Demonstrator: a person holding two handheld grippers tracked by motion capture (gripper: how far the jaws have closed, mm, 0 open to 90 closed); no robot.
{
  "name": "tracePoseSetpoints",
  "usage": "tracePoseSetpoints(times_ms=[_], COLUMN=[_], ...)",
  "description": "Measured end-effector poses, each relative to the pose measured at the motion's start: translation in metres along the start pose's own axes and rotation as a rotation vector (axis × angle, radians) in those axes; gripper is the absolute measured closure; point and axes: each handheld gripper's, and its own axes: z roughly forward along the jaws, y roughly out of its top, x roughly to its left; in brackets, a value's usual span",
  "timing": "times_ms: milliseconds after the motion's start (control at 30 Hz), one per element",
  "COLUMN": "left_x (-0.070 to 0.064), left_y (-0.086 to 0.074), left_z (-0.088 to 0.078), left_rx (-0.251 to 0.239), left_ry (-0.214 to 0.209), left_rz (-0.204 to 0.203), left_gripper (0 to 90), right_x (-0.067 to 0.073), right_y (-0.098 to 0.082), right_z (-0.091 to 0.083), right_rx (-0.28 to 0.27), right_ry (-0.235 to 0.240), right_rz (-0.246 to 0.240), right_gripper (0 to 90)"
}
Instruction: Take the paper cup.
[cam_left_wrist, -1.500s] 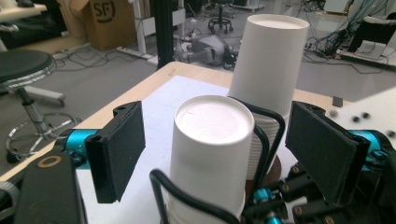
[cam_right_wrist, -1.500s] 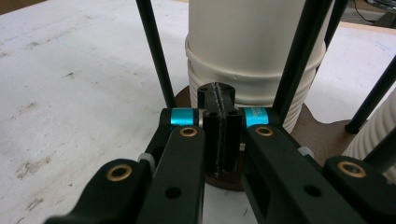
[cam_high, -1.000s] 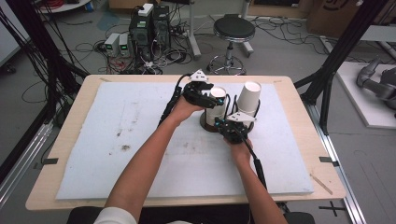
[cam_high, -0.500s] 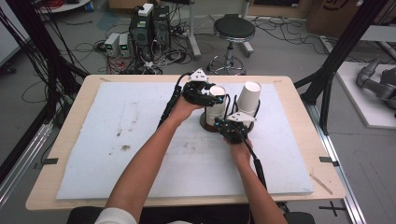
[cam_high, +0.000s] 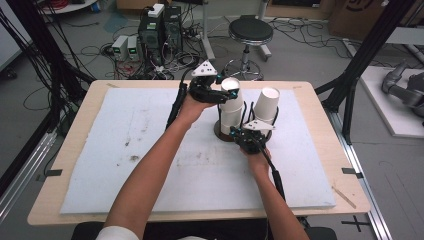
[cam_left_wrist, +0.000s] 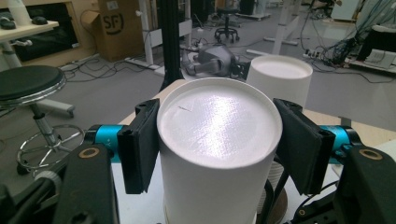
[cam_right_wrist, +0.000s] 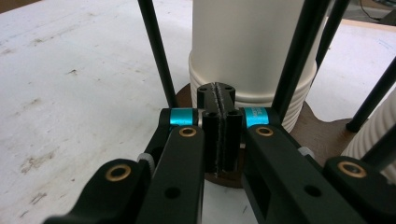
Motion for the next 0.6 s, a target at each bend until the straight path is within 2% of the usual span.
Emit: tracePoseSetpoints(times_ms=[167,400,467,533,600], left_x=[0.001,-0.004,-0.005,-0.005,-0.009], left_y=[0.009,0.024,0.026,0.026,0.024], left_z=[-0.014,-0.043,-0.049,-0.052,-0.063], left_rx=[-0.026,-0.069,-0.073,-0.073,-0.077], left_ry=[0.02,0.072,0.078,0.077,0.071], left_rz=[-0.007,-0.005,-0.018,-0.017,-0.015], left_gripper=[35.5,35.7,35.7,35.7,35.7], right_x=[-0.001,0.0,0.0,0.001,0.001], right_y=[0.004,0.009,0.01,0.011,0.011], right_z=[-0.007,-0.021,-0.026,-0.031,-0.036], right_rx=[-0.021,-0.016,-0.024,-0.032,-0.028], right_ry=[0.035,0.068,0.085,0.104,0.116], right_rz=[0.006,-0.028,-0.031,-0.044,-0.054], right_gripper=[89.1,89.1,88.8,88.4,88.1])
